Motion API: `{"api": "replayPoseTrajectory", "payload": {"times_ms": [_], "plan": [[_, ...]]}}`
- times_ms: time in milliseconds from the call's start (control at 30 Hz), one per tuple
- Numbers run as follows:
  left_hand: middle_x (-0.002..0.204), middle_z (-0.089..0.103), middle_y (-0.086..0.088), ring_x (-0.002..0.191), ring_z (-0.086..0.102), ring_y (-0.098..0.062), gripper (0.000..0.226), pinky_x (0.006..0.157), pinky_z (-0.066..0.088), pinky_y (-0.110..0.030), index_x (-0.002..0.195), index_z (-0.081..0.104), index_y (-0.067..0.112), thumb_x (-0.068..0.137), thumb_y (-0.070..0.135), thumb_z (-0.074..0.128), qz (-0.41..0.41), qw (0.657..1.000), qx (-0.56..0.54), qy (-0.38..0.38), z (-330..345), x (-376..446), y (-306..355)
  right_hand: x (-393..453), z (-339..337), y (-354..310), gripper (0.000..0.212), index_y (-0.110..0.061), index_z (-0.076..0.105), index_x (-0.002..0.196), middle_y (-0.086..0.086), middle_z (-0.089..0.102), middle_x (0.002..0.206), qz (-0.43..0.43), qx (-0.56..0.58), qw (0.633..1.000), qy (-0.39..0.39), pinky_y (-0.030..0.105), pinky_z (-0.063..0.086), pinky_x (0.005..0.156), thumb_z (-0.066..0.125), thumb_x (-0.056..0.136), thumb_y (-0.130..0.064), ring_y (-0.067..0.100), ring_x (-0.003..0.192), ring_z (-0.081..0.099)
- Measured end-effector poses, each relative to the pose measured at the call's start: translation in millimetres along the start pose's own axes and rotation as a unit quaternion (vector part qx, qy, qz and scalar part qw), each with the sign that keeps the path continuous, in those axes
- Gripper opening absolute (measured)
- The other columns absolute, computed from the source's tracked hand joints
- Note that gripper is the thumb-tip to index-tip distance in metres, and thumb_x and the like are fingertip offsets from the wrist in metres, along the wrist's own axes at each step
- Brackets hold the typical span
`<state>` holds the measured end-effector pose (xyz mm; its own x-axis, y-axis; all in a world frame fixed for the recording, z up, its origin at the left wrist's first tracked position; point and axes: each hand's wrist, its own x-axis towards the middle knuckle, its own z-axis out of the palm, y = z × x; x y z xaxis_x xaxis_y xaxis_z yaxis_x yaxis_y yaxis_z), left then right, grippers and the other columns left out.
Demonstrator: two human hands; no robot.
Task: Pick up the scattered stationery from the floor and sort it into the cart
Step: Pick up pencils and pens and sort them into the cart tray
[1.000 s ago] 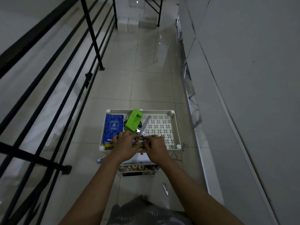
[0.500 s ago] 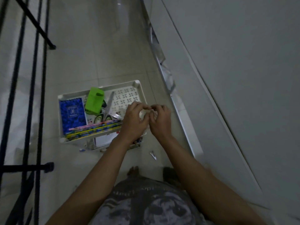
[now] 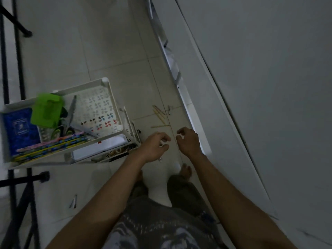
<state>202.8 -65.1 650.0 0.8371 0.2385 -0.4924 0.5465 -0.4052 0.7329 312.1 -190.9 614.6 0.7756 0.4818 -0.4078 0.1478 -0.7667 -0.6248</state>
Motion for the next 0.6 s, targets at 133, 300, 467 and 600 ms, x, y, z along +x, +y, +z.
{"api": "replayPoseTrajectory", "payload": {"times_ms": [133,300,467,600], "plan": [[0.12,0.055,-0.004,0.104,0.056,-0.018,0.025,0.09,0.047,-0.03,0.119,0.058,0.018,0.095,0.023,0.056,-0.056,0.996,0.03,-0.055,17,31,3,31,-12,29,0.022,-0.011,0.063,0.111,0.012,0.061,0.114,-0.001,-0.016,0.996,-0.088,0.025,0.042,0.081,0.058,0.091,-0.02,0.024,0.105,0.057],[0.117,0.056,-0.002,0.1,0.058,-0.019,0.025,0.087,0.048,-0.03,0.119,0.058,0.018,0.095,0.025,0.056,-0.068,0.997,0.026,-0.039,37,77,6,76,-12,54,0.025,-0.01,0.062,0.112,0.013,0.058,0.113,-0.021,-0.047,0.991,-0.121,0.033,0.047,0.087,0.058,0.09,-0.022,0.026,0.104,0.056],[0.121,0.054,-0.004,0.099,0.054,-0.015,0.027,0.083,0.043,-0.025,0.121,0.056,0.016,0.096,0.026,0.054,-0.073,0.994,0.062,-0.06,67,137,-32,130,10,95,0.023,-0.01,0.061,0.109,0.012,0.056,0.112,-0.036,-0.055,0.991,-0.114,0.033,0.048,0.084,0.059,0.089,-0.022,0.026,0.102,0.056],[0.131,0.044,-0.01,0.109,0.051,-0.022,0.034,0.091,0.04,-0.028,0.128,0.051,0.017,0.096,0.03,0.053,-0.099,0.985,0.112,-0.086,100,198,-90,182,41,137,0.022,-0.009,0.062,0.11,0.011,0.058,0.111,-0.054,-0.058,0.993,-0.092,0.035,0.05,0.086,0.059,0.091,-0.02,0.025,0.1,0.057]]}}
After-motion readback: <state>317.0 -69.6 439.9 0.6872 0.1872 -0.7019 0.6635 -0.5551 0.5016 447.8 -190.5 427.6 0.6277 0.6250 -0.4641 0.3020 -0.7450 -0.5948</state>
